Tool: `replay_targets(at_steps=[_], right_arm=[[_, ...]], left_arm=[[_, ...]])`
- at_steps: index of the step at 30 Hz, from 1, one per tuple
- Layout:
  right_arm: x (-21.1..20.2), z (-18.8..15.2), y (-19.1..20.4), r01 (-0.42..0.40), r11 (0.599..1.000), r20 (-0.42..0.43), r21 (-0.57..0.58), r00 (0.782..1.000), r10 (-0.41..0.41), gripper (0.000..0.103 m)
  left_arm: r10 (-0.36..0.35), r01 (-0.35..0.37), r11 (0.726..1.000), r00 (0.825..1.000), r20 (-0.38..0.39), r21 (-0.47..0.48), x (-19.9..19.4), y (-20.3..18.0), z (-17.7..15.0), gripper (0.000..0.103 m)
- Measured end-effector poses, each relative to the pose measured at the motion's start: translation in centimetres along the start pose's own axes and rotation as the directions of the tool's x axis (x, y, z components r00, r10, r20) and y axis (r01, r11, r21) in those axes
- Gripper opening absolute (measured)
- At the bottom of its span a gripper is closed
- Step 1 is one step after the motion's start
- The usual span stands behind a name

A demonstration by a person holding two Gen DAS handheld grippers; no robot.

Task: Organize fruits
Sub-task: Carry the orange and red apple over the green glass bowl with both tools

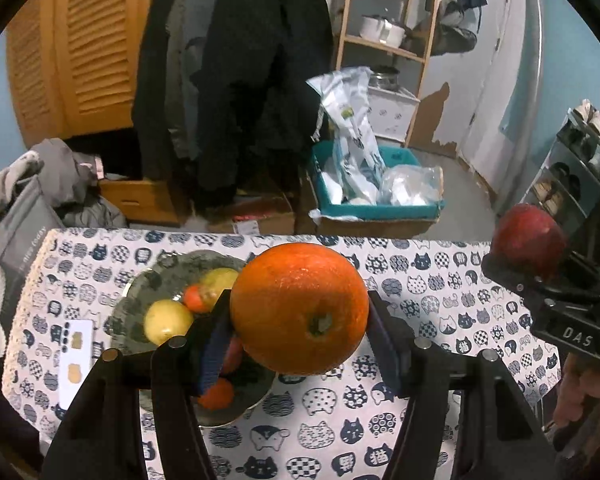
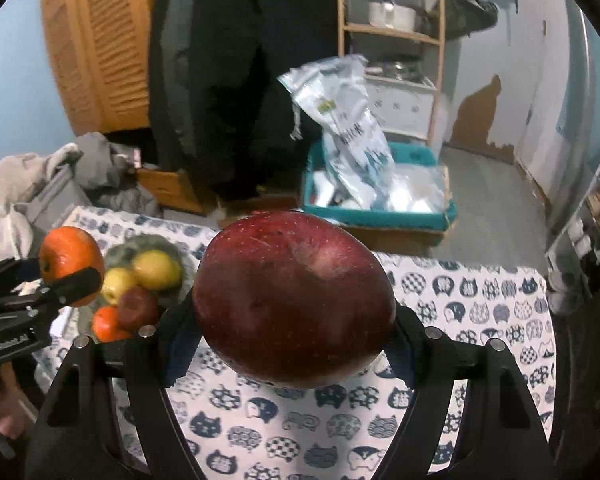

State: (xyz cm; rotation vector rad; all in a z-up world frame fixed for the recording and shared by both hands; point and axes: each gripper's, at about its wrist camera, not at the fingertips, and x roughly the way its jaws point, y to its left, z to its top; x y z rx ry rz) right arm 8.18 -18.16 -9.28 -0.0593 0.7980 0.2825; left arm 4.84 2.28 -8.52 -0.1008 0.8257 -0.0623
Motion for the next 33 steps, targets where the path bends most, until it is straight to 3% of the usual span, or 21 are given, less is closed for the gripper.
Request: replay_targets(at_steps=[15,33], right_arm=[[-0.9,2.7,6.4,-0.097,0.992,0.047,-0.081,0.994,0.101,0.078],[6.1,3.0,13.5,-0.213,0.971,-0.084,-0.113,0.975,0.204,0.078]], left_arm=[[0.061,-0.056,0.995,0.996,0.060,-0.081,-3.2,5.8,0.0,0.065],[0.104,-0.113,0.977,0.993,-0.056,-0.180,0.7,13.4,-3.1,0.065]])
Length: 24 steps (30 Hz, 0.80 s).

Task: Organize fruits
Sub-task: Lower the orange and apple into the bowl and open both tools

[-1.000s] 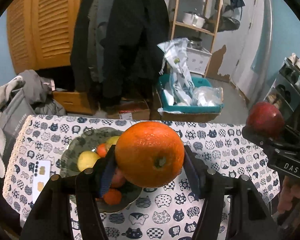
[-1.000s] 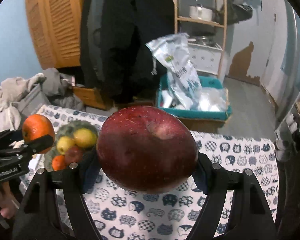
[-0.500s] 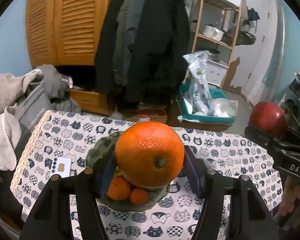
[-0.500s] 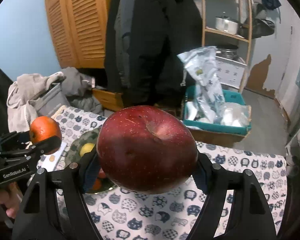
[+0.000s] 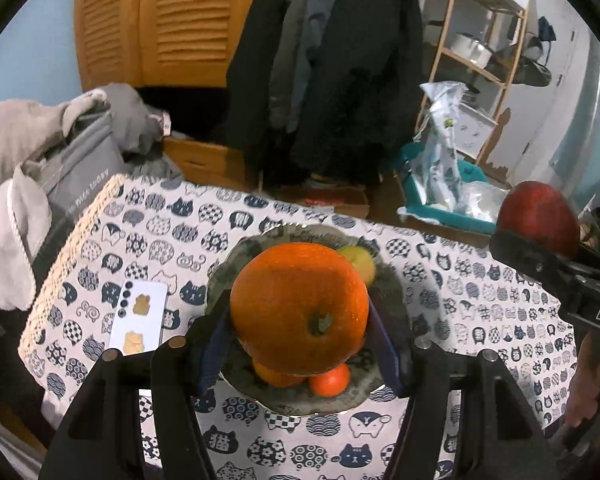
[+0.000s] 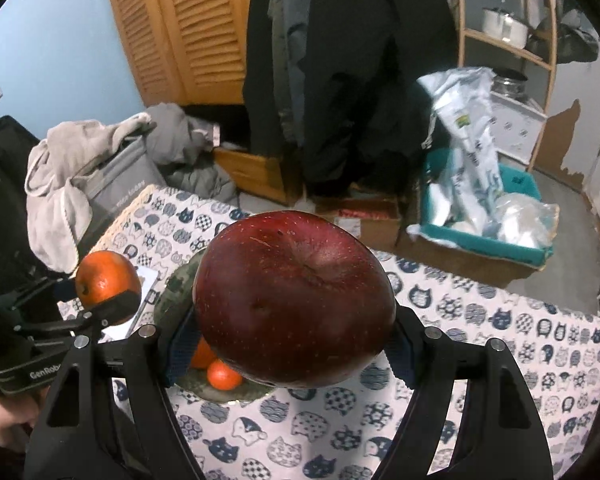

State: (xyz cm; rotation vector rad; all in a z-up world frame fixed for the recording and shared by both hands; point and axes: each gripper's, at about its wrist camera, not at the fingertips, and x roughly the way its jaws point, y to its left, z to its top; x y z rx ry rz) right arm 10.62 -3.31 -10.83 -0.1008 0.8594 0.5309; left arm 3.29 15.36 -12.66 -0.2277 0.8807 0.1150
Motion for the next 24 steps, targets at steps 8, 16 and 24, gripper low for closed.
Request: replay_targets(at_steps=[8,16,24], right_arm=[[4.8,-0.6,1.1,-0.028,1.000,-0.091,-0.001,0.996,0.028,0.078],[9.6,-2.3,1.0,-0.020,1.000,-0.182,-0.020,0.983,0.016,0.078],[12.5,-3.6,0.9,-0.029,0.999,-0.246,-0.020,0.969,0.023,0.078]], left_arm=[[0.007,-0.009,1.000,0.996,-0.087,-0.029,4.1,1.8,-1.0,0.065],[0.015,-0.026,0.997,0.985,-0.170,-0.066,8.0,2.9,-2.0,0.065],[0.020,-0.039,0.996,0.977,-0.212,-0.083,9.9,3.7,-2.4,0.065]])
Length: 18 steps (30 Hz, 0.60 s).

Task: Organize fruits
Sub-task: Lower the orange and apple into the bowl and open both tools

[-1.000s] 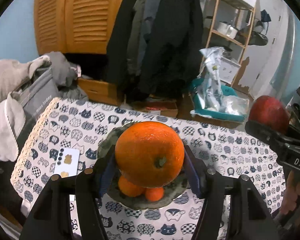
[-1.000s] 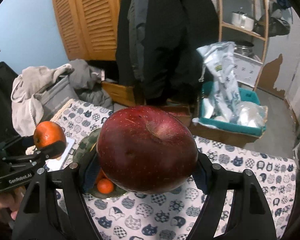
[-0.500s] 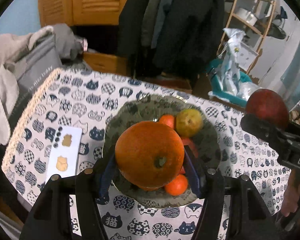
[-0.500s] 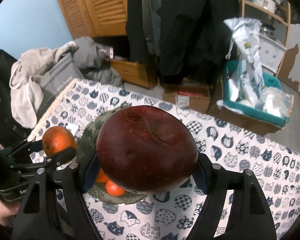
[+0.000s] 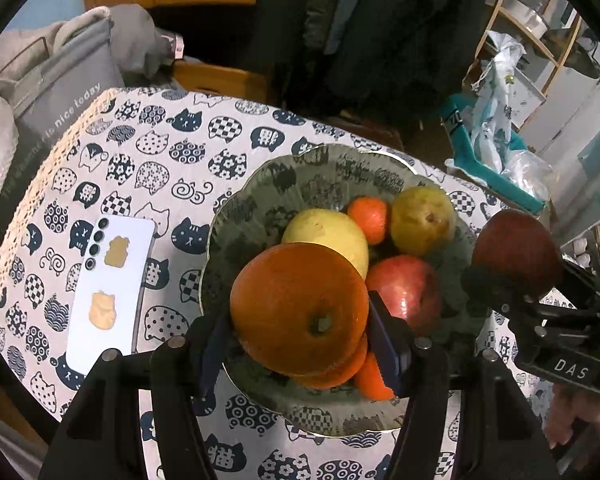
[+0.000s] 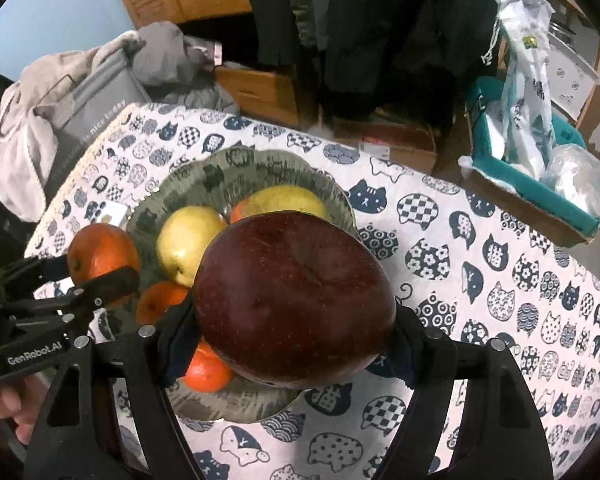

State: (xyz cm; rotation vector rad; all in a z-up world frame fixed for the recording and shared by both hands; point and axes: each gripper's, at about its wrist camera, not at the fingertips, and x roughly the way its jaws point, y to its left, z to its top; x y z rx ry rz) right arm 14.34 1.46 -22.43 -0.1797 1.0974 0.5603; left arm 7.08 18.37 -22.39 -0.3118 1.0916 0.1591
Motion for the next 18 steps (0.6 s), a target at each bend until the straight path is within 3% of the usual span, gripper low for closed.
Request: replay_targets(at_steps=[16,18], right_arm=[[2.7,-0.1,0.0,-0.026,1.000,-0.074,0.007,0.997,0.026,0.079],[3.0,-0.2,0.0,-0.024,1.000,-0.086,0.005,0.996,0.024,0.079]], left_arm=[[0.007,-0.008,1.000,0.999,-0.048,-0.017,1.7,0.7,-0.2,0.066],[0.021,-0.022,1.000,0.999,-0.047,-0.016,1.7,0.9,-0.1,0.072]])
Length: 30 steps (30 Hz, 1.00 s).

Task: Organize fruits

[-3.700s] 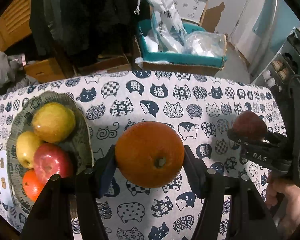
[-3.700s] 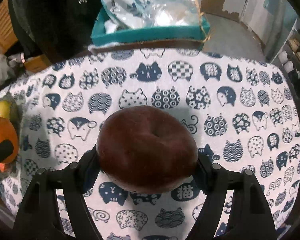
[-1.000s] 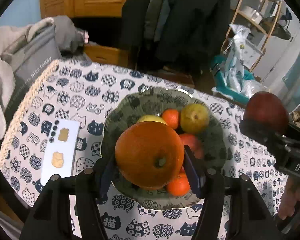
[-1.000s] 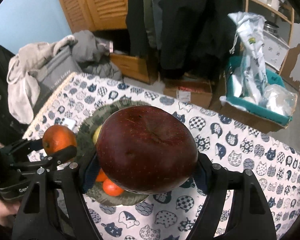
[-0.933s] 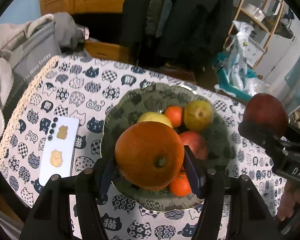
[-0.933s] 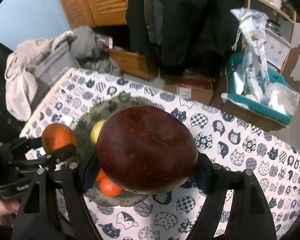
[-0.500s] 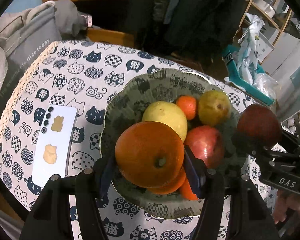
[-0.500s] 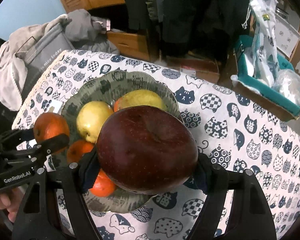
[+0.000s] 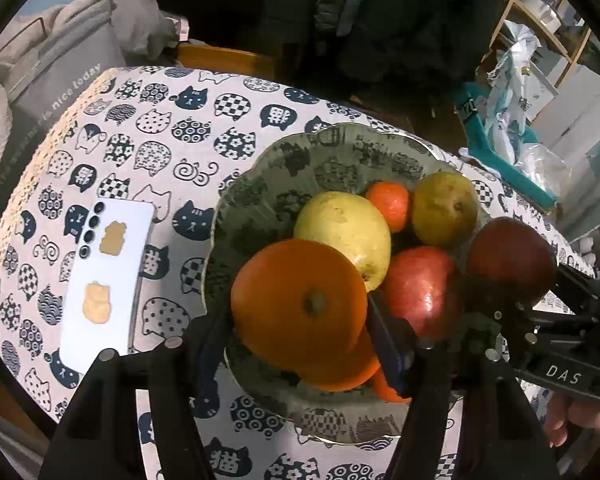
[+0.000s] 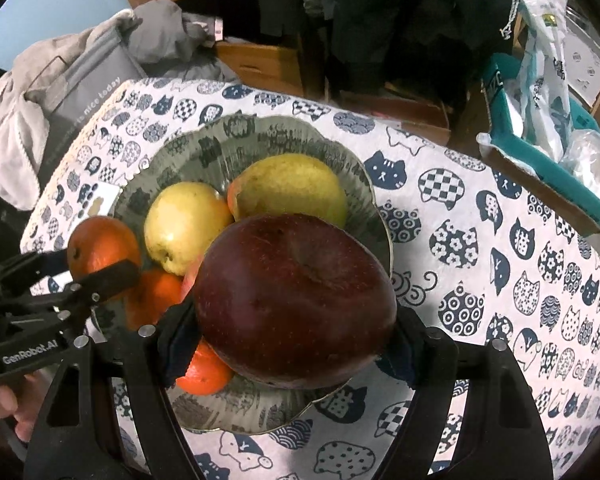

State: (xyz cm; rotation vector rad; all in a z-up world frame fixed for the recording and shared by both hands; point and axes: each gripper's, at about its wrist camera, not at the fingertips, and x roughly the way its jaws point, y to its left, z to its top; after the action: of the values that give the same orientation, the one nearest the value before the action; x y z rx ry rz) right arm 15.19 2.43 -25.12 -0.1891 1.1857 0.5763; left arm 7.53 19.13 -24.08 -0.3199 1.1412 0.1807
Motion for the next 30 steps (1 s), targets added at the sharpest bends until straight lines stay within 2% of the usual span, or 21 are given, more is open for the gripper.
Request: replay_targets(at_steps=[2,6,10,16,22,30], right_arm=[[-0.3,0.0,0.0,-0.002,1.000,0.017,0.005,1.000,0.002,0.079],[-1.4,0.5,-0.4,-0.005,1.000,0.052,0.018,0.999,0.004,0.083],[-3.0,0.9,-0.6,-0.032,0.999,0.094,0.031,0.995,0.028,0.083],[-5.4,1.3,-0.3,-0.029,0.999,0.147,0.034,0.989,0.024,0.083],[-8.6,1.2,0.0,0.017,0.999,0.205,0.030,0.978,-0.023,0.083],[-14.0,0.6,0.1,0.075,0.997,0.292,0.028,0.953,-0.080,0.083]], left_arm=[[0.007,-0.007,1.000,1.000,0.012,-0.007,-0.3,0.3,0.0,0.077],[-0.004,0.004,1.000,1.000,0.028,-0.006,-1.0,0.3,0.1,0.077],[-0.003,0.003,1.000,0.999,0.053,0.005,-2.1,-0.1,0.1,0.077],[-0.011,0.010,1.000,0.995,0.101,0.013,-4.5,-0.7,0.2,0.077],[-0.021,0.018,1.000,0.985,0.169,0.024,-7.6,-1.3,0.1,0.077],[-0.016,0.004,0.999,0.965,0.260,0.045,-11.6,-2.0,-0.1,0.080]])
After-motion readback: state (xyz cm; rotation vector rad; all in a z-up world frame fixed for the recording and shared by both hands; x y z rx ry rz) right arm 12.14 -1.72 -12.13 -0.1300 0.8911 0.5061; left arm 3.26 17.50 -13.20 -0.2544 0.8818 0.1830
